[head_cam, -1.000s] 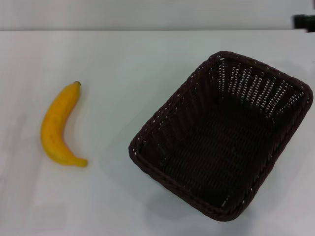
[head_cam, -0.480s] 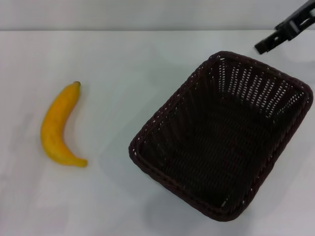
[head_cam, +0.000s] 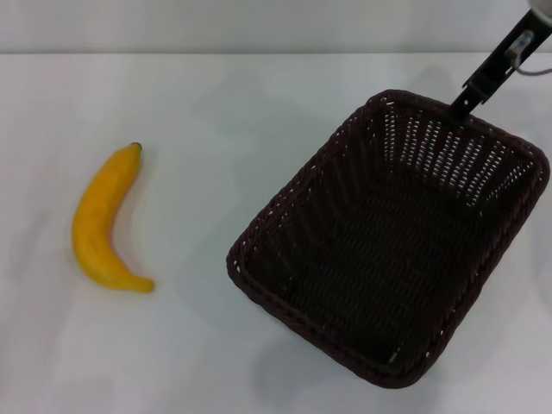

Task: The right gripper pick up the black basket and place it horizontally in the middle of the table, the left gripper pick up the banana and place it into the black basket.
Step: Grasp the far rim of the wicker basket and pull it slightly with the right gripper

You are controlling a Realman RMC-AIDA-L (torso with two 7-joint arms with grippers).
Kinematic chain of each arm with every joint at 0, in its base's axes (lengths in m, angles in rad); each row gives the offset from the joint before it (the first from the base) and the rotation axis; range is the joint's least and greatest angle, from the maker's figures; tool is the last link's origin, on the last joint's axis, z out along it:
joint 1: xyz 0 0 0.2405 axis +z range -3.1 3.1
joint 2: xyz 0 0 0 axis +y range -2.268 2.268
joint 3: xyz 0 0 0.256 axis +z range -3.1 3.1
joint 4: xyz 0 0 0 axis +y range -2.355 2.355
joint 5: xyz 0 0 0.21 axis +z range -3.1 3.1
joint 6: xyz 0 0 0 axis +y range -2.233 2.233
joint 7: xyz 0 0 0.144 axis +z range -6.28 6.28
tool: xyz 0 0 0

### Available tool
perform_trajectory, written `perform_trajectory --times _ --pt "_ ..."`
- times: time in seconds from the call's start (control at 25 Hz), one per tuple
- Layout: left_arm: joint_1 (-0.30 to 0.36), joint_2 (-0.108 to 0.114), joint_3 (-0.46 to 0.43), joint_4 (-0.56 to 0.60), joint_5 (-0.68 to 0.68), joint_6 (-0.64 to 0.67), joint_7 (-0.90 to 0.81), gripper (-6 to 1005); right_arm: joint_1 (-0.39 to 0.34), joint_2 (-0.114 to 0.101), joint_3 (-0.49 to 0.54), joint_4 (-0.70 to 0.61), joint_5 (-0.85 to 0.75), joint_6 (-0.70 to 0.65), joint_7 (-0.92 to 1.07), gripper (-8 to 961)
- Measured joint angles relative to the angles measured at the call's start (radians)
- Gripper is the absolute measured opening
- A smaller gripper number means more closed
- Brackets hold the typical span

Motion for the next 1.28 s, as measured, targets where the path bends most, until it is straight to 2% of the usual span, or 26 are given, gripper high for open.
perform_trajectory --times 0.48,0.92,1.12,1.24,1.28 --pt "0.009 -0.001 0.0 -0.009 0.0 -0.023 0.0 876 0.085 0.007 -0.098 0.239 -0.032 -0.093 0.017 766" --pt "0.005 -0.001 0.0 -0.009 0.0 -0.017 0.0 876 0.111 0.01 -0.154 0.312 -0.037 -0.123 0.011 750" --pt "0.004 0.0 0.0 -0.002 0.0 -0.021 0.0 876 0.119 0.014 -0.165 0.326 -0.025 -0.134 0.016 523" --pt "0.003 0.001 0.0 0.002 0.0 -0.023 0.0 876 0.123 0.015 -0.159 0.321 -0.022 -0.135 0.029 288" --pt "0.002 0.002 -0.001 0.005 0.0 -0.022 0.0 876 0.124 0.015 -0.158 0.321 -0.021 -0.136 0.039 282"
